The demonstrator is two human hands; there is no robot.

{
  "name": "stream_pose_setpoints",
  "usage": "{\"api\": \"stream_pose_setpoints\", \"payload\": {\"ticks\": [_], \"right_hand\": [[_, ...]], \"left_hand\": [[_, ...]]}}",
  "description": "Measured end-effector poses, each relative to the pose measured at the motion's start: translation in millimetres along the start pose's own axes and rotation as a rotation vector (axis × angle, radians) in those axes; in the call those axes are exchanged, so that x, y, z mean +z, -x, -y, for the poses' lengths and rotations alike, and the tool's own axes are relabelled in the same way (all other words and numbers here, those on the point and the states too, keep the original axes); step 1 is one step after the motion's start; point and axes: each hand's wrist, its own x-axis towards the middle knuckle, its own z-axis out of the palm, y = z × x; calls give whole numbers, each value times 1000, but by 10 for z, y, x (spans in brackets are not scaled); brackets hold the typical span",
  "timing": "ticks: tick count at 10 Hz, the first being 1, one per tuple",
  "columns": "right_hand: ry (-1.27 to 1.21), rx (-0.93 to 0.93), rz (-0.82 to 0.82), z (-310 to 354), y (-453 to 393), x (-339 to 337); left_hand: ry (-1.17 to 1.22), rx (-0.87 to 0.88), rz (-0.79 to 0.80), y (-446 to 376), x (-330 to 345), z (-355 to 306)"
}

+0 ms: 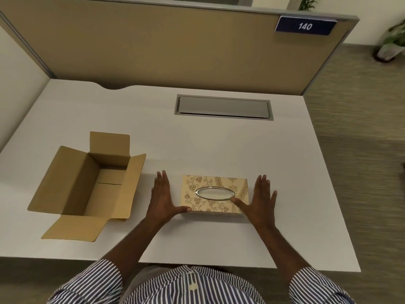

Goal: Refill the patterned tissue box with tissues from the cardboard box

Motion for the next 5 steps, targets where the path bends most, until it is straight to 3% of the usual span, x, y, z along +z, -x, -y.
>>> {"api": "stream_pose_setpoints", "payload": {"ticks": [3, 5], "right_hand": [[327, -177, 2, 209, -170, -329], [410, -236, 12, 450, -254, -472]], "left_hand": [[-581, 306, 85, -276, -229, -397], [-644, 424, 106, -329, -303, -539]]}}
